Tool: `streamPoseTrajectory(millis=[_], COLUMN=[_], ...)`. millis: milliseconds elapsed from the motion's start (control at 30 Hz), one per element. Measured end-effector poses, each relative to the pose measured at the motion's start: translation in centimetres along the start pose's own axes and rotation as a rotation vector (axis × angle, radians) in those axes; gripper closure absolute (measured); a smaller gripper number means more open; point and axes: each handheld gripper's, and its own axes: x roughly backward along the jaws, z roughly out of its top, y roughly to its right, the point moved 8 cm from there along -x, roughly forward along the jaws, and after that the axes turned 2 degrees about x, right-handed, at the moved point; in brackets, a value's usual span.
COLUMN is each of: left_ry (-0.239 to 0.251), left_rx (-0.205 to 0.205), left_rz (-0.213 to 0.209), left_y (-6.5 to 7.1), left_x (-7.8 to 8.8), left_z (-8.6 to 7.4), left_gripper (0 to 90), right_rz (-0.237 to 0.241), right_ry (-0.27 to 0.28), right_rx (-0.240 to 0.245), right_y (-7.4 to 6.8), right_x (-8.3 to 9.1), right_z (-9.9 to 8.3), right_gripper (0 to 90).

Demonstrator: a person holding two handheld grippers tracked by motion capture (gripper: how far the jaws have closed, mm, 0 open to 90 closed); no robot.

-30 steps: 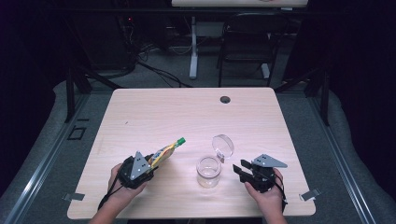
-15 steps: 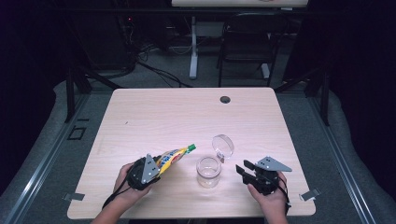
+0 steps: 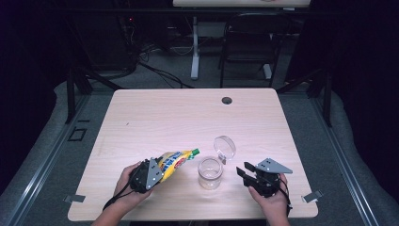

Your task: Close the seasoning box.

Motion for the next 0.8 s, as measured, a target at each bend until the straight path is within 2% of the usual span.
streamPoseTrajectory(millis=[200, 300, 467, 700, 800], left_ry=[-0.002, -0.011, -0.014, -0.028, -0.031], left_rx=[-0.047, -0.083, -0.109, -0.16, -0.16], left_rz=[0.024, 0.046, 0.054, 0.092, 0.087], left_y=[0.2, 0.4, 0.6, 0.7, 0.7], left_x=[0.2, 0.3, 0.3, 0.4, 0.4], left_z=[0.2, 0.3, 0.4, 0.5, 0.5], left_gripper=[64.1, 64.1, 64.1, 64.1, 64.1], right_rz=[0.001, 0.002, 0.006, 0.028, 0.044], right_ry=[-0.003, 0.0, -0.008, -0.008, -0.004], right_rx=[0.004, 0.007, 0.01, 0.028, 0.042], right_y=[0.0, 0.0, -0.1, -1.0, -1.6], right_x=[0.0, 0.0, 0.0, 0.5, 0.6], right_z=[0.0, 0.0, 0.0, 0.2, 0.5], right_gripper=[59.5, 59.5, 60.3, 63.7, 66.8])
